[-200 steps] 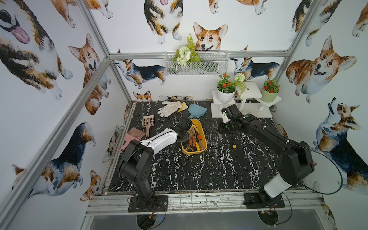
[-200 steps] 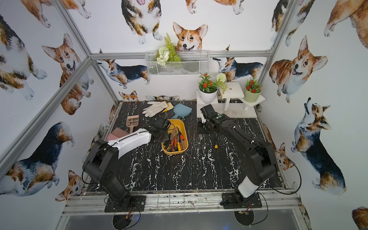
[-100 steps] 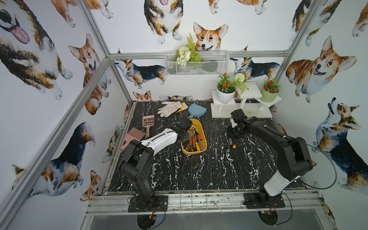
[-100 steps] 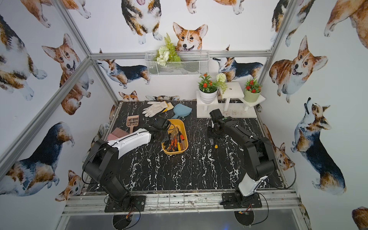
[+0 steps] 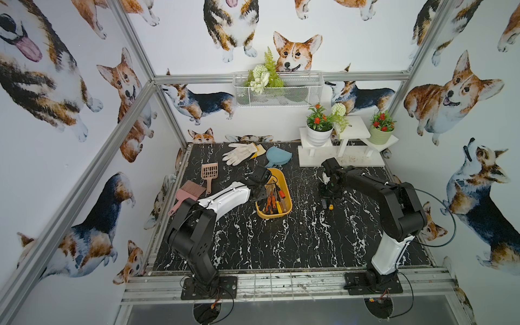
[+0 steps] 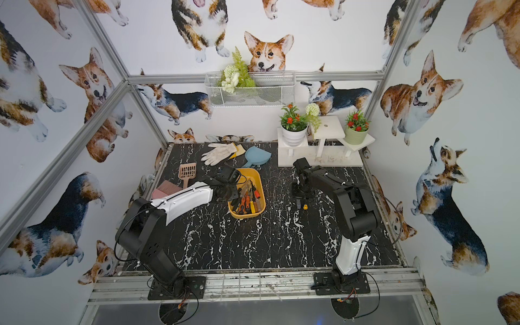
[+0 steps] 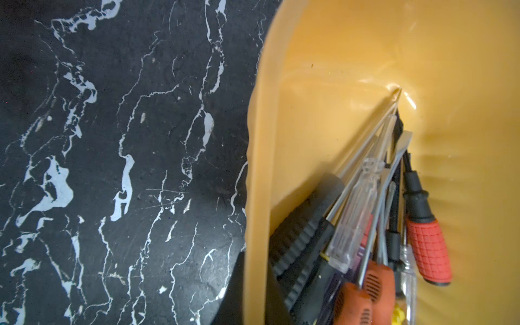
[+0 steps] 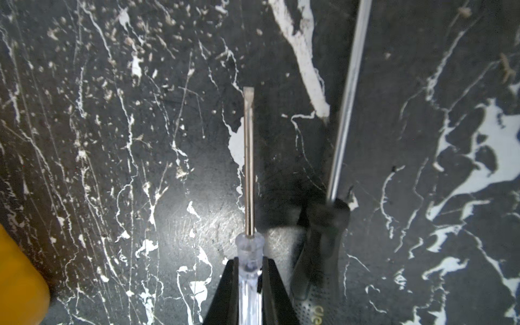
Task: Take out the screwdriver from the storage box
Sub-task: Place the screwdriver at the center of the board.
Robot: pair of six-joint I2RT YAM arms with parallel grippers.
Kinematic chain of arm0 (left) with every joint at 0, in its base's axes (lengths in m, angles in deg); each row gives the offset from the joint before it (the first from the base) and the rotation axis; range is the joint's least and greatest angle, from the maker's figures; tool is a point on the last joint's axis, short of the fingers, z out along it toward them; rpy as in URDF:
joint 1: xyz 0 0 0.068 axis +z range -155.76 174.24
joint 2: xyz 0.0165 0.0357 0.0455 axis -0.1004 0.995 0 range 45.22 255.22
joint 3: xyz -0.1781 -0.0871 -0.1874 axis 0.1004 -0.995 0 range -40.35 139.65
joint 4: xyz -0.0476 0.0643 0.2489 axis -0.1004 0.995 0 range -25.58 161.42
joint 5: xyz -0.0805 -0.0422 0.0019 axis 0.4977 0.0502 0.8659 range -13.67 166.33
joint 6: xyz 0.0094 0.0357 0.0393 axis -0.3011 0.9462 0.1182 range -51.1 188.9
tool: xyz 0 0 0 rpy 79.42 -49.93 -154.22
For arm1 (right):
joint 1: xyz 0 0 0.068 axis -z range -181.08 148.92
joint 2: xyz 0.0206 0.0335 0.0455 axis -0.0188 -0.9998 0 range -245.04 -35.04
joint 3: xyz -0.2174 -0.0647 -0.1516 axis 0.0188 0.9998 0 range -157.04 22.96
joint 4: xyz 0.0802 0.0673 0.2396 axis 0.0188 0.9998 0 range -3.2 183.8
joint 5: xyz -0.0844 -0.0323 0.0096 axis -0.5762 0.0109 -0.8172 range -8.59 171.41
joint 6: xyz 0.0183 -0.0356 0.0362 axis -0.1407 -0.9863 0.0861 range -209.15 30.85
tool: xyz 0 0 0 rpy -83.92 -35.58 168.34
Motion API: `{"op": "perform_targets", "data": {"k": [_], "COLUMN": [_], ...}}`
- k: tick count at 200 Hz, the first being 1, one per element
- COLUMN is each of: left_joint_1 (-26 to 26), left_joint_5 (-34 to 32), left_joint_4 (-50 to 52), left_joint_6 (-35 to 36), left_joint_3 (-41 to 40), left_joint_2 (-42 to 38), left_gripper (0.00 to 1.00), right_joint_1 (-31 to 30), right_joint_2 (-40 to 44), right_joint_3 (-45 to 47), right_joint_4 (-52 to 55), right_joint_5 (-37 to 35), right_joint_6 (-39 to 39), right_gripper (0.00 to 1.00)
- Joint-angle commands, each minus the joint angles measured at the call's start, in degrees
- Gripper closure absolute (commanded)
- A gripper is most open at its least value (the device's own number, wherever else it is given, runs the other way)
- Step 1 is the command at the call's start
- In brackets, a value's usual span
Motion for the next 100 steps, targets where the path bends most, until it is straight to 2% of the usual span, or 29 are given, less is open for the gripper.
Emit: {"op": "perform_targets", "data": {"k": [1, 19, 59, 100], "left_joint_1": [0.05, 0.05, 0.06, 0.01], "left_joint_5": [-0.43, -0.38, -0.13, -0.12], "left_joint_4": [-2.78, -2.74, -2.93, -2.91], "left_joint_6": [-0.13, -0.15, -0.06, -0.08], "left_joint_3": [0.17, 0.22, 0.14, 0.49], "left_joint_2": [-0.57, -0.46, -0.44, -0.3], "left_gripper": [1.0, 1.0, 1.0, 1.0], "right_joint_1": [-0.05, 0.03, 0.01, 0.0], "right_joint_2": [-0.98, -1.53, -2.05, -1.61], "right_joint_3": [-0.84, -0.93, -0.58, 0.04], "right_joint_4": [0.13, 0.47, 0.4, 0.11], "right_joint_5": [-1.07, -1.24, -1.33, -0.98], "right_joint_6": [0.09, 0.15, 0.18, 0.26], "right_gripper": [1.0, 1.0, 0.75, 0.66]}}
